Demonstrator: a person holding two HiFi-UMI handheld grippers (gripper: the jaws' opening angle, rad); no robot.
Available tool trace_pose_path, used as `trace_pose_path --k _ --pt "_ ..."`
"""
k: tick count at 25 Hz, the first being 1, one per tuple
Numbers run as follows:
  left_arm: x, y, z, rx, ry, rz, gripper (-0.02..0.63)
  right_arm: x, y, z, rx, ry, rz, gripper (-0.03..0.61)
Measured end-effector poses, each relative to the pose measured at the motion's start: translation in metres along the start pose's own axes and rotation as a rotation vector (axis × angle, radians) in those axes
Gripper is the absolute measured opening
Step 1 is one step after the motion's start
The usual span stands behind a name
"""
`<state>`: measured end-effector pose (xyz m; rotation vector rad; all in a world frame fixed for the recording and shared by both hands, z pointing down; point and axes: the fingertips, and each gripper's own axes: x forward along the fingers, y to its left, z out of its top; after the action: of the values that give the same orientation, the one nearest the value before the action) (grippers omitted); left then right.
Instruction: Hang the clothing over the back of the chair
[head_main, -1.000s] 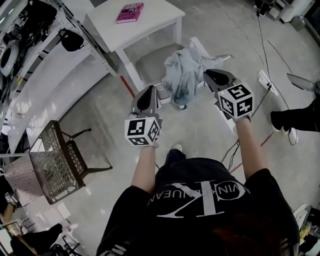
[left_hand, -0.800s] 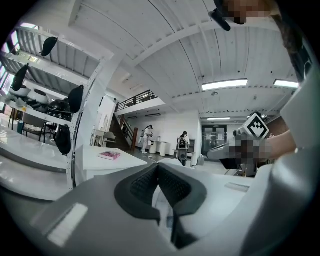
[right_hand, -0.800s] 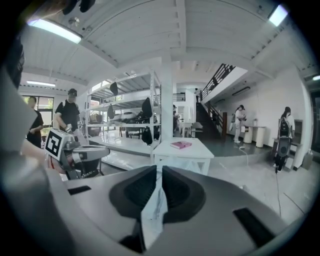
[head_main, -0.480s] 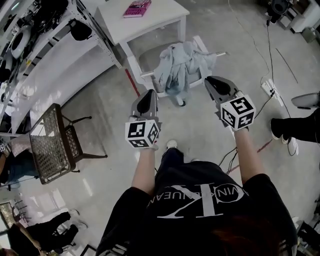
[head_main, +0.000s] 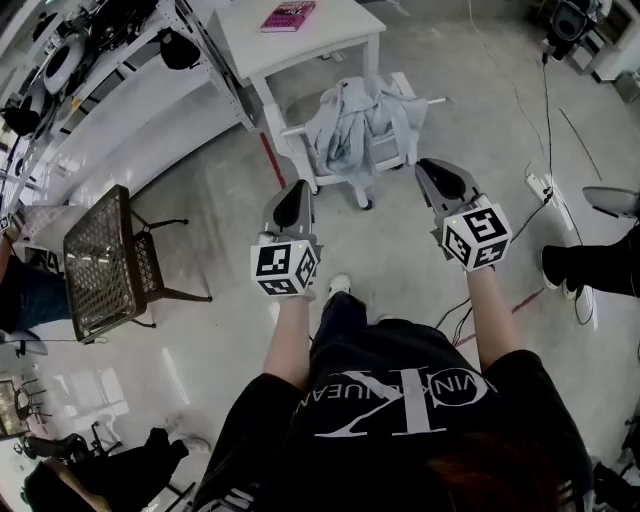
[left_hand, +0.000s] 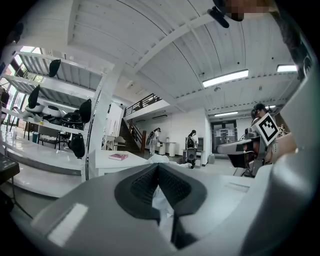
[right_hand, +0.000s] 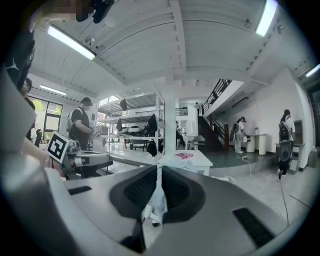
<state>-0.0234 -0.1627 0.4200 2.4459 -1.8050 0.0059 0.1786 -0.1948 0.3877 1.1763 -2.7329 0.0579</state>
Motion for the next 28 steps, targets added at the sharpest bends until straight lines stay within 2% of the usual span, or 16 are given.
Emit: trace_pose_path --k 11,28 --pt "-0.035 -0.004 0.001 0.016 -0.02 0.068 0.009 -0.021 0.014 -0.001 -0.021 -0.046 0.003 0.037" --pt "-0.044 -0.008 0.005 0.051 -0.03 0.096 0.009 -0.03 0.014 -0.001 -0.016 -0.079 0.001 0.035"
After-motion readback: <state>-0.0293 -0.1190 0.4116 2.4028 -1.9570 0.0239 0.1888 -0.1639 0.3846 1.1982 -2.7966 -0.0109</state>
